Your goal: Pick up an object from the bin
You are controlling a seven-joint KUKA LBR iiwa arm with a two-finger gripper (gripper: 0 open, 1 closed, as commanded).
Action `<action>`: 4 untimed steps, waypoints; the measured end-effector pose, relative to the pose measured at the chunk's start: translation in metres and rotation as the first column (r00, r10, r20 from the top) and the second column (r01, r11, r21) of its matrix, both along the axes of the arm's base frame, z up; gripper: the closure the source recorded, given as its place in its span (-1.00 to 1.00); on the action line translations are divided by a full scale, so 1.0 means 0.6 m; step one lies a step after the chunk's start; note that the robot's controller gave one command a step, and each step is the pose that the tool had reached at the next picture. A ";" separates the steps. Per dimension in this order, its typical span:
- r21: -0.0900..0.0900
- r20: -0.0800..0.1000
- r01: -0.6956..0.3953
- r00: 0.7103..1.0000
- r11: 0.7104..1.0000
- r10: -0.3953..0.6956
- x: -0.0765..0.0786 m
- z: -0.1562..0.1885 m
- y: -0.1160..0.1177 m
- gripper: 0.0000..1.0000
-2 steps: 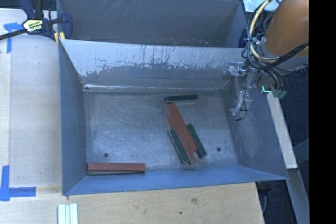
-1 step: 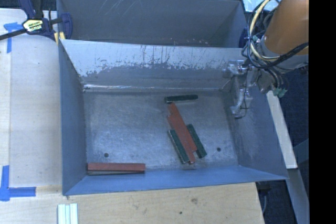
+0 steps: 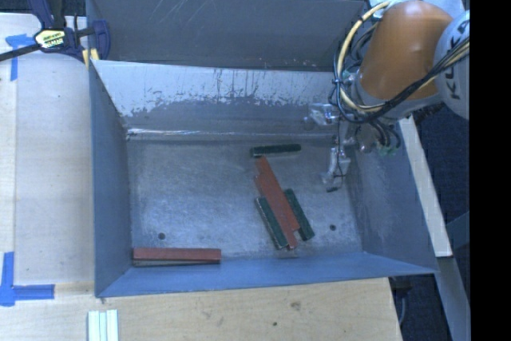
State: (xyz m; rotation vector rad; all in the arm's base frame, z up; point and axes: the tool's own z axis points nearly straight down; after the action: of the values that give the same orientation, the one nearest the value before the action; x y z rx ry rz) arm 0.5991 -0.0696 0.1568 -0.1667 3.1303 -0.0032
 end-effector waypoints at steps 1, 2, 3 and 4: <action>0.002 -0.007 -0.021 1.000 1.000 0.021 0.021 -0.027 0.069 -1.00; 0.001 -0.003 -0.024 1.000 1.000 0.024 0.049 -0.104 0.071 1.00; 0.001 -0.003 -0.025 1.000 1.000 0.025 0.049 -0.104 0.071 -1.00; 0.001 -0.003 -0.026 1.000 1.000 0.026 0.049 -0.104 0.071 -1.00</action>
Offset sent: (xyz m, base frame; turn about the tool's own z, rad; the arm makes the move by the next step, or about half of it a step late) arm 0.0286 0.0427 -0.0628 -0.0247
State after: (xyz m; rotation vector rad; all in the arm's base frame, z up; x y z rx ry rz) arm 0.6287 -0.0271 0.0945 -0.2069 3.1309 -0.0008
